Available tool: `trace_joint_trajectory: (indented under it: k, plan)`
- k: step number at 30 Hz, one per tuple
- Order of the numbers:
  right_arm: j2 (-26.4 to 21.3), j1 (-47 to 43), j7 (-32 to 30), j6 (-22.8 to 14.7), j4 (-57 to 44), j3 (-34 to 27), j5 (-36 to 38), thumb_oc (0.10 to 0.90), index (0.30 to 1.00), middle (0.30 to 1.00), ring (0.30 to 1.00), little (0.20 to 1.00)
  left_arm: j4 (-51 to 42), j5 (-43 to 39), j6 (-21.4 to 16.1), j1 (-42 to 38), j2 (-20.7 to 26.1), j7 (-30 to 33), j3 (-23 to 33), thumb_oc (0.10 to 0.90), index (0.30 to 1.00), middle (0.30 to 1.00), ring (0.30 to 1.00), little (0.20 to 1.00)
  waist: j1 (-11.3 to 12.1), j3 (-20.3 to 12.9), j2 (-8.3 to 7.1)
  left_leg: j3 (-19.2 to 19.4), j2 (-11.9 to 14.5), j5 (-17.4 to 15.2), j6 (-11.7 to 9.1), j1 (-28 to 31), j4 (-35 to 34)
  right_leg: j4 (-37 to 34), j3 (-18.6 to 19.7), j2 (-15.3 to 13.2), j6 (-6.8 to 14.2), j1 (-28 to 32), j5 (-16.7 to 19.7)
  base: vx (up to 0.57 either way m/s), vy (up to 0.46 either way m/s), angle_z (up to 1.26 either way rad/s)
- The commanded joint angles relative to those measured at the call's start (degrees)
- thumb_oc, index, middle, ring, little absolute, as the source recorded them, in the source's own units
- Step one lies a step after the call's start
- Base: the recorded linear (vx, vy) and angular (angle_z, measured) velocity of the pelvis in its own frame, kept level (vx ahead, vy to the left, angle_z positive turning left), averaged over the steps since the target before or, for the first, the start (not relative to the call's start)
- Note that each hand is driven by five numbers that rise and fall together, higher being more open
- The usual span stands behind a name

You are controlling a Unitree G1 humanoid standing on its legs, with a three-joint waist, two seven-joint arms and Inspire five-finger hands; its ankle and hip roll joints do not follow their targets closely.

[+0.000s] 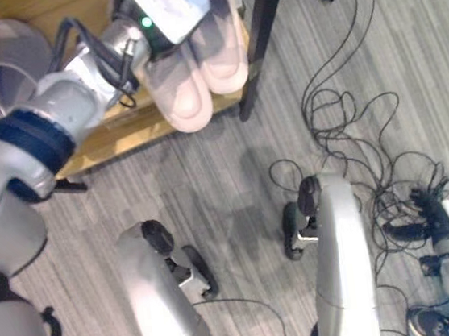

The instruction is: Arrange the slippers neatly on the shoe rack.

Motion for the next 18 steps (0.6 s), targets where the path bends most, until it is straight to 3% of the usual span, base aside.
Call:
trace_joint_trajectory:
  k: [1, 18]
  plan:
    - [-1.4, 0.8, -2.8, -5.6, -6.1, -6.6, -1.4, 0.800, 0.900, 0.900, 0.900, 0.900, 7.0, -0.4, 4.8, -18.5, -2.7, 4.3, 0.6, 0.800, 0.900, 0.900, 0.900, 0.900, -1.3, -1.4, 2.30, -6.1, -1.4, -0.7, 6.4, 0.1, 0.7, 0.0, -0.7, -2.4, -4.4, 1.8, -6.1, 0.01, 0.043, -0.07]
    - [1.9, 3.4, -1.3, -4.3, -6.8, -4.3, -1.0, 0.800, 0.900, 0.900, 0.900, 0.900, 6.7, -4.1, 5.8, -22.1, -2.2, 2.7, 0.6, 0.800, 0.900, 0.900, 0.900, 0.900, -1.0, -1.4, 2.18, -6.7, -2.0, -0.5, 6.2, 0.1, 2.7, 2.2, 1.4, -2.5, -4.7, 1.8, -6.2, -0.01, -0.003, 0.00]
